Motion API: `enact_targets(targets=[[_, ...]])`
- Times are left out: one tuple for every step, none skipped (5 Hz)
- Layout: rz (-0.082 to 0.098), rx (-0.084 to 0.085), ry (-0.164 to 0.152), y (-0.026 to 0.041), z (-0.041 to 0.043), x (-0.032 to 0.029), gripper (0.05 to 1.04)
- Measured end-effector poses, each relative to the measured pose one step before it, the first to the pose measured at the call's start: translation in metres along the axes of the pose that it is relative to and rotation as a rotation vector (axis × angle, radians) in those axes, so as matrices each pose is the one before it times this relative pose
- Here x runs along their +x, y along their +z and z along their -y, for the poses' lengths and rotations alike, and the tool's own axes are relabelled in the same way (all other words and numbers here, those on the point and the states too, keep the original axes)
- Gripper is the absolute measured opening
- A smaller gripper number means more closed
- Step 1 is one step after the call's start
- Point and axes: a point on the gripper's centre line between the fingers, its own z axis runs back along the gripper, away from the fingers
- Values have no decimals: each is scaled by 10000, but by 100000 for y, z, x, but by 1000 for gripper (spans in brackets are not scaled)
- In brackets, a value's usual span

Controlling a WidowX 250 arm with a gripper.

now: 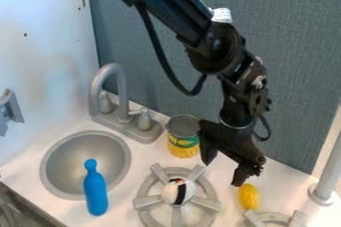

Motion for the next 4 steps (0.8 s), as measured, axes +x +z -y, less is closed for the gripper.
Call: enact_targets(targets=[[-423,70,8,-1337,-89,-848,1001],[-119,598,-181,-177,-888,-244,1001],[-136,30,-290,-270,-154,-545,1001],[-361,-6,-430,-206,-1243,-509,1001]])
